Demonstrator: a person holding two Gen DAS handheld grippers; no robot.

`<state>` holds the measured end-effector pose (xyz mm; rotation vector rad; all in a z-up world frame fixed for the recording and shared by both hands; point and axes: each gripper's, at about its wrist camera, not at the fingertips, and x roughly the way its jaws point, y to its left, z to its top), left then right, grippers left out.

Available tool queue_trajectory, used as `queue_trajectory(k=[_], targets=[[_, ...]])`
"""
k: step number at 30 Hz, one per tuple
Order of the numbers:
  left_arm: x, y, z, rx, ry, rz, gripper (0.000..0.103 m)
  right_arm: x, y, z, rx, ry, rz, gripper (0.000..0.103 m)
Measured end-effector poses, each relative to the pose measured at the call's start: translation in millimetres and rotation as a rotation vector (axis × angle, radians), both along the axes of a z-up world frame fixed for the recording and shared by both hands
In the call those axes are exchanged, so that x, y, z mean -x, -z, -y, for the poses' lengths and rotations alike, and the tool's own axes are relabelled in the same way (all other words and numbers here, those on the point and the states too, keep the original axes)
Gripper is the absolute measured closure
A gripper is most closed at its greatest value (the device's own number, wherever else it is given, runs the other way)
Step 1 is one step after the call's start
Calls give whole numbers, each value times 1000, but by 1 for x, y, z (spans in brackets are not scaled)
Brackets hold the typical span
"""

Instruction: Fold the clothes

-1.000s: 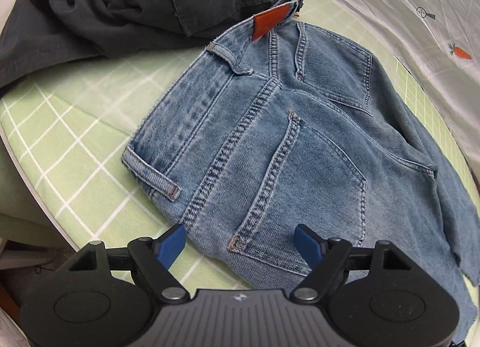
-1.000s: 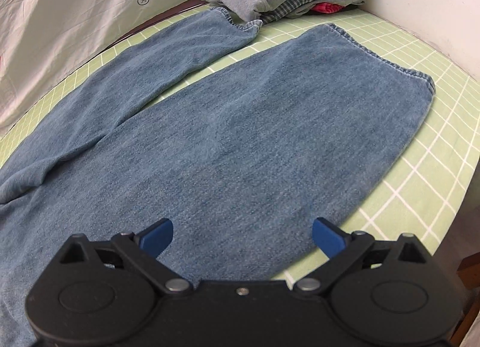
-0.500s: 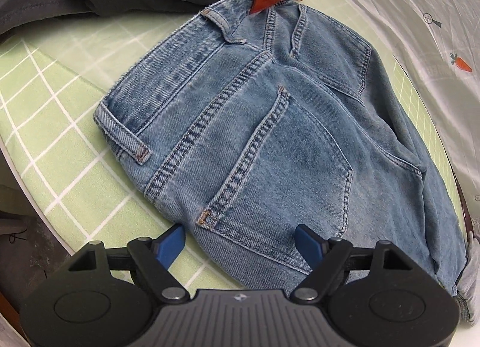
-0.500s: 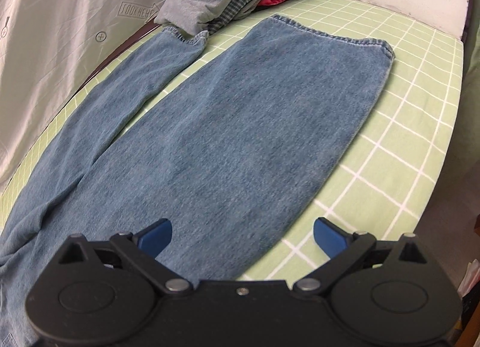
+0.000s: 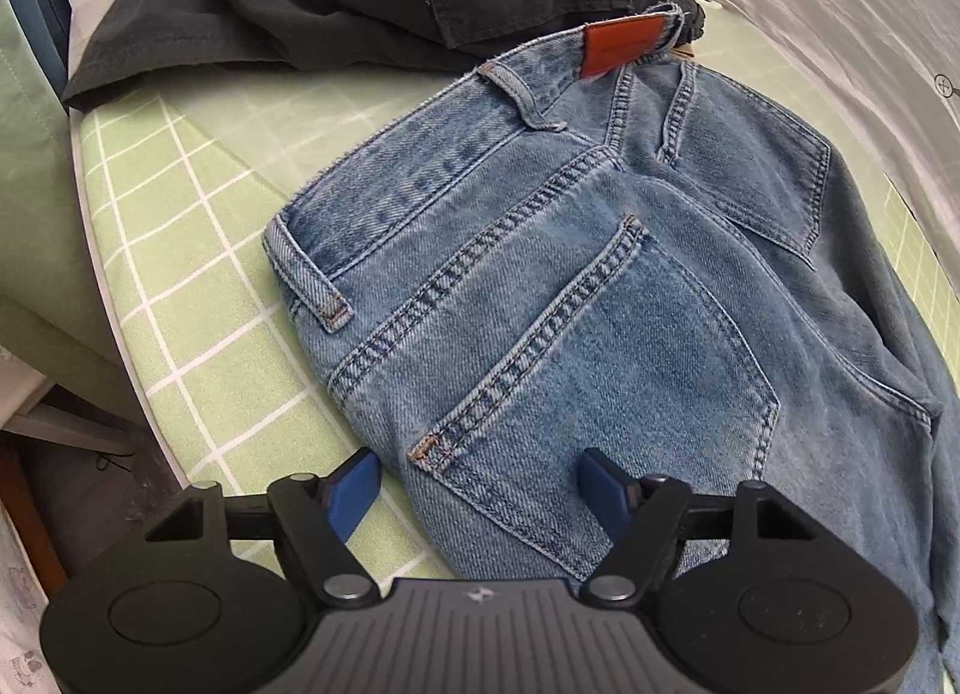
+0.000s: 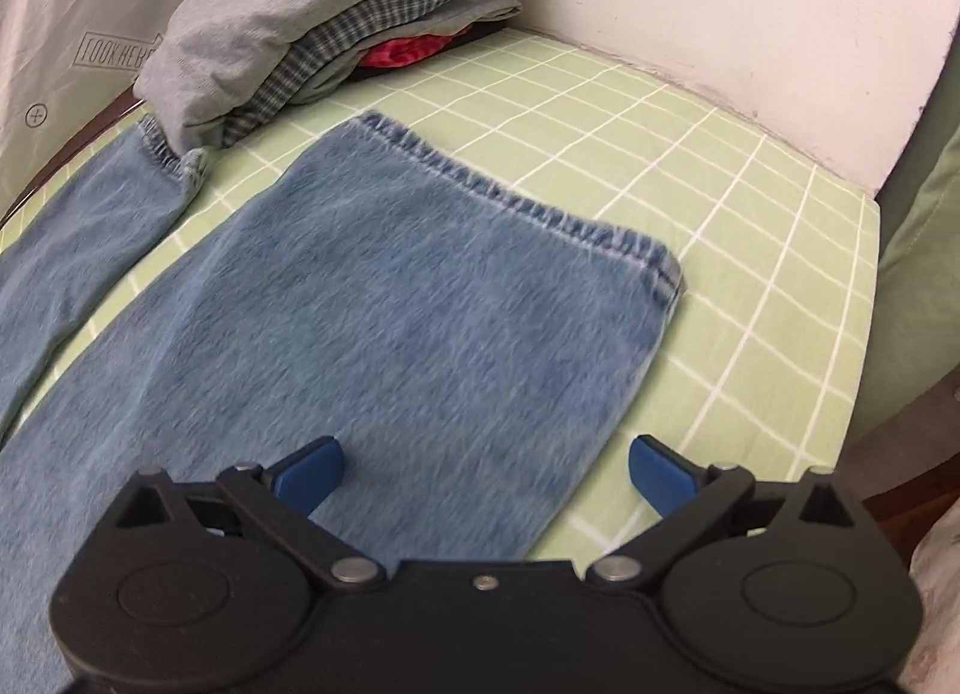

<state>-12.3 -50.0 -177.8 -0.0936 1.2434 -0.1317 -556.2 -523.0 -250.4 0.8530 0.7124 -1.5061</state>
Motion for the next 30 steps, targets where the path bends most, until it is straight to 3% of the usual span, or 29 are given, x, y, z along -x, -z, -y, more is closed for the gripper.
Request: queue_trajectory(k=[3,4,6,7,8,12,30], targets=[[3,-1,6,-28,-19,32,56,14,-1,20,19,7,-3,6],[3,-3,7,-31,-25,42,63,17,-2,23,37,13,-7,16],[4,-5,9,-38,-35,63,74,23,-6,28,72,21,-14,44],[4,-7,9,-42,-40,72,79,24,-7,29,81,7,-9,73],[5,-8,9,-52,-41,79,80,25,-8,29,90,-8,-8,93],[8,-9,11,-94,-10,109,81,24,-9,27,98,-94,-104,96],[12,-17,-19,-147,23,117,81,62,-8,-18,86,-133,-151,96]])
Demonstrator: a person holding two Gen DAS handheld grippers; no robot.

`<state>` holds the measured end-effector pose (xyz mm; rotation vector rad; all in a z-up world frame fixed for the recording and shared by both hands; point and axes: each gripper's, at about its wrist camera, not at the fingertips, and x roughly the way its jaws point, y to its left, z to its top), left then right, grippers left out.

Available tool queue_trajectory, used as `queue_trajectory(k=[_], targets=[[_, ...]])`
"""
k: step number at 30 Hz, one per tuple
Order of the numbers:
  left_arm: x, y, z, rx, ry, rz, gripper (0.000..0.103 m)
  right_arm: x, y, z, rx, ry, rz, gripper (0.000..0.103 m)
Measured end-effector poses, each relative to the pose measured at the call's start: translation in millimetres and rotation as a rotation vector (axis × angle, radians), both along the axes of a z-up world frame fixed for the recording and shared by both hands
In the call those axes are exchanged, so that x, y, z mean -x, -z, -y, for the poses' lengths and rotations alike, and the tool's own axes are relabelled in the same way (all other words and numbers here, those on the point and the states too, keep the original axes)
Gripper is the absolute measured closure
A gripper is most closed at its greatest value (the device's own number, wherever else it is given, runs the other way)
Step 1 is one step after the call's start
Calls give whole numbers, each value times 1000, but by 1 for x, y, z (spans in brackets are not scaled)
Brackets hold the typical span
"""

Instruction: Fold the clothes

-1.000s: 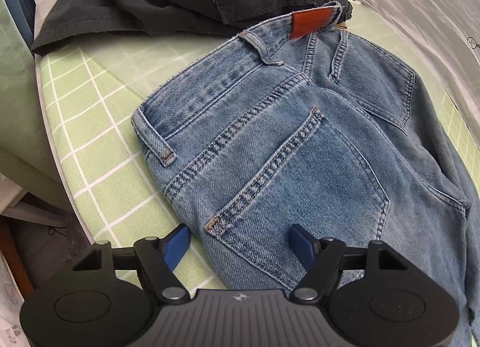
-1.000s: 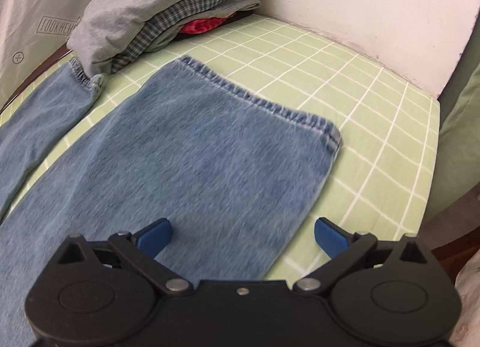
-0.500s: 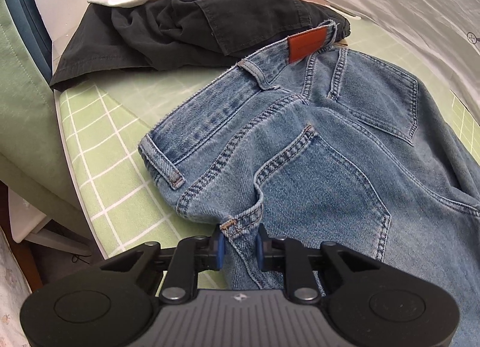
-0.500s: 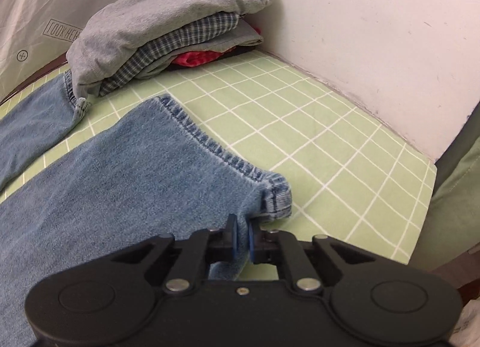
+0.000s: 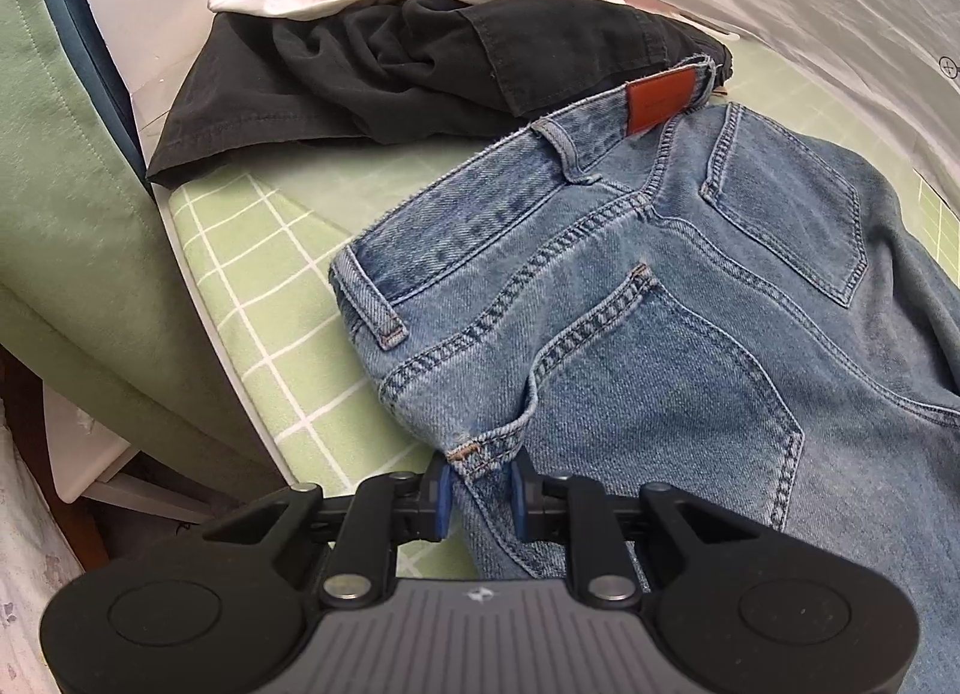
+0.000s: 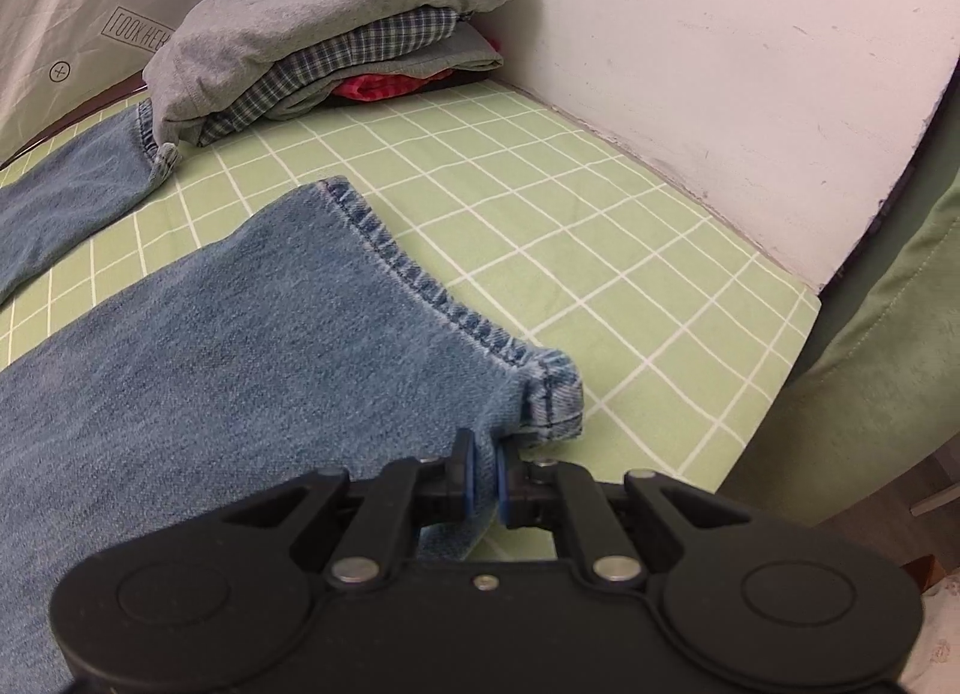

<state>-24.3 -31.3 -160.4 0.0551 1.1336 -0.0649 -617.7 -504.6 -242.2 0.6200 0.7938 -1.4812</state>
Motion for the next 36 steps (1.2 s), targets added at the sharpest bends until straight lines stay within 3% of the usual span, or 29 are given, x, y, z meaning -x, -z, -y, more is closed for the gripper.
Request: queue_trajectory(k=[4,6,7,8,11,13,16,19,23,26,32,33,35,36], targets=[[-1,-7,9,-23,45,-6,77,-3,-2,3,-26,14,-22,91],[0,-13,9,-19,42,-8,71,-6,-6,6,-41,21,-33,75],[1,-18,8,-17,41,-6,68,-7,-11,5,-25,31,-38,52],[2,-22,7,-15,41,-4,64,-9,-16,5,-9,40,-43,39],[6,-37,9,-20,29,39,45,-19,-33,8,56,26,-57,25],[7,-43,17,-33,46,69,44,-29,-42,14,84,1,-42,22],[4,-46,46,-30,123,85,34,-51,-47,30,85,-45,26,21],[0,-44,89,-9,219,72,34,-82,-47,48,75,-92,100,22],[-4,-36,150,15,335,45,34,-128,-43,76,64,-176,219,32],[-5,-27,193,-8,419,43,34,-162,-34,105,59,-219,248,38],[-17,-9,248,-64,498,5,34,-196,-13,170,15,-170,320,41],[-18,-7,253,-77,505,6,34,-200,-10,176,7,-176,314,45],[-19,-4,259,-99,517,11,34,-208,-5,183,0,-179,265,83],[-19,-3,259,-103,519,12,34,-211,-4,185,0,-179,229,91]])
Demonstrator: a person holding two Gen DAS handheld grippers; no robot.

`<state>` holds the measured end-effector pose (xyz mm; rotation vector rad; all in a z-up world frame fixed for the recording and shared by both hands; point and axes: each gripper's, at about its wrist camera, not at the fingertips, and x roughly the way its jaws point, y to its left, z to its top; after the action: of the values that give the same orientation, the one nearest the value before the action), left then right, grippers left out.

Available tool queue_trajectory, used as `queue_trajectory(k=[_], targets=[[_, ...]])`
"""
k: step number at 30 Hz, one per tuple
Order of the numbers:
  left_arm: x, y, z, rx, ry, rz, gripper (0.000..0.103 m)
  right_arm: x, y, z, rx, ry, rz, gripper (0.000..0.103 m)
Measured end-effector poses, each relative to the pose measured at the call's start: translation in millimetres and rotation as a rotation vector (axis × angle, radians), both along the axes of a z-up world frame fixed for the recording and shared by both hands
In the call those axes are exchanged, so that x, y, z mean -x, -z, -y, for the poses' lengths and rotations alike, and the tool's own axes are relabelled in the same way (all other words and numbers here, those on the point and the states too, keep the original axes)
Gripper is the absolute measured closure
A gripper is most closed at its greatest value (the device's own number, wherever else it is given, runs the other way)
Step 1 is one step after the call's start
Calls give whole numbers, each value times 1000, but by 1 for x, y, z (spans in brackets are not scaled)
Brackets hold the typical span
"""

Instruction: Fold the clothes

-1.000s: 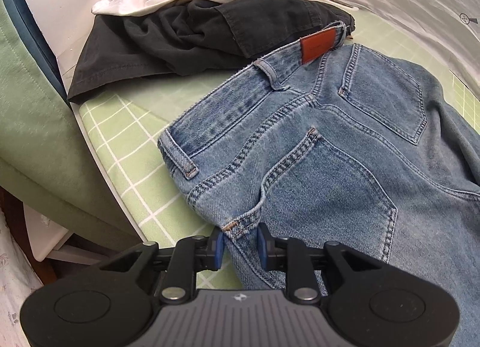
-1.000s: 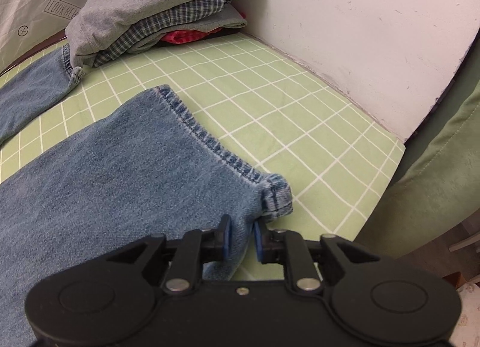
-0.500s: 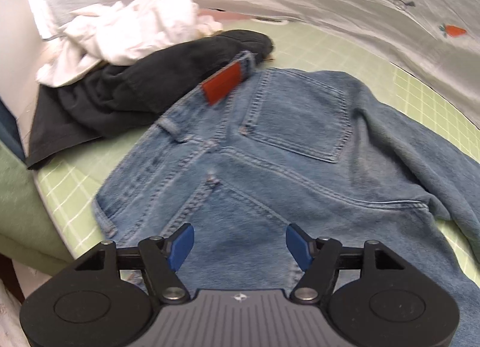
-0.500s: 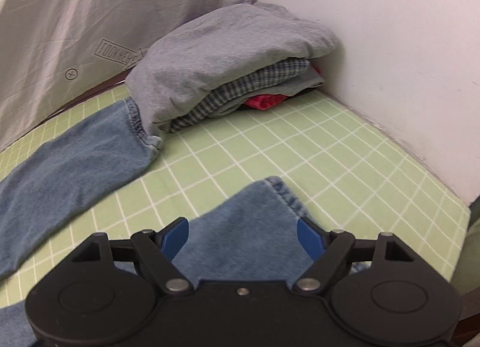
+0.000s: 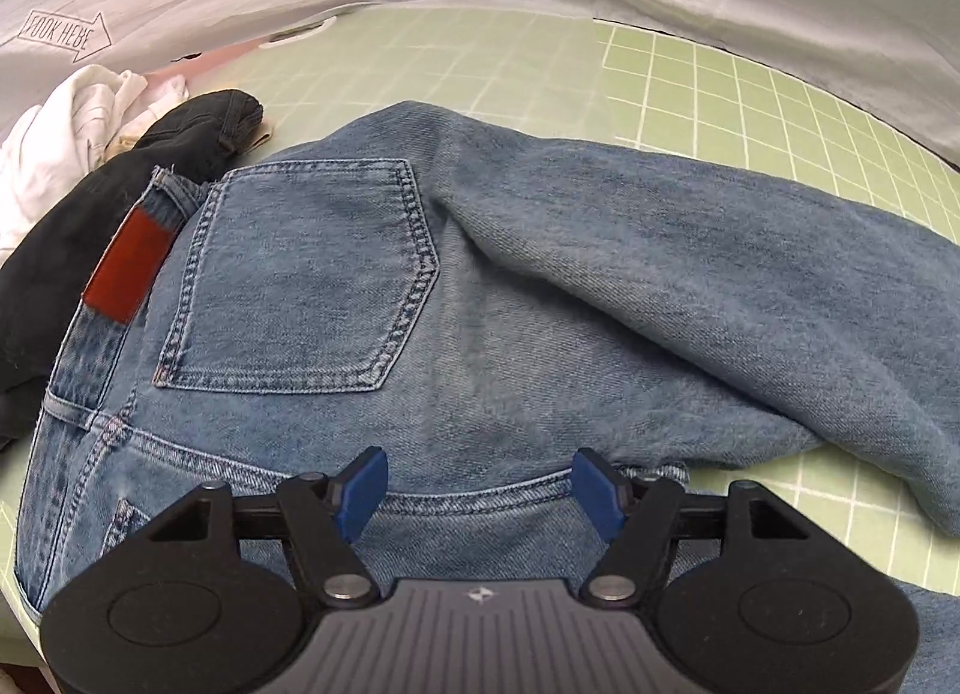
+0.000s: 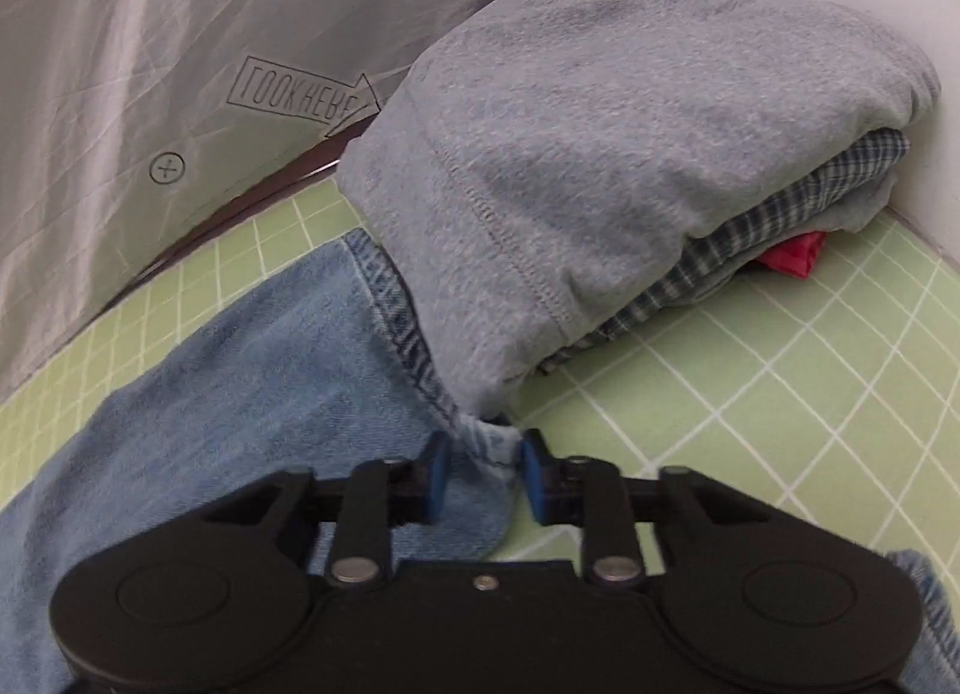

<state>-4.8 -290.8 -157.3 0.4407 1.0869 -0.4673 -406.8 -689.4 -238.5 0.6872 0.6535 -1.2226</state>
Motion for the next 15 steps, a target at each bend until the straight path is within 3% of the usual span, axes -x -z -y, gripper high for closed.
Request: queue_trajectory(k=[8,15], targets=[[-15,8,-15,25,-52,-69,32,33,0,-20,-33,7,-50,94],[-20,10,-20,-6,22,-78,30,65,0,-30,-36,66,-23,94]])
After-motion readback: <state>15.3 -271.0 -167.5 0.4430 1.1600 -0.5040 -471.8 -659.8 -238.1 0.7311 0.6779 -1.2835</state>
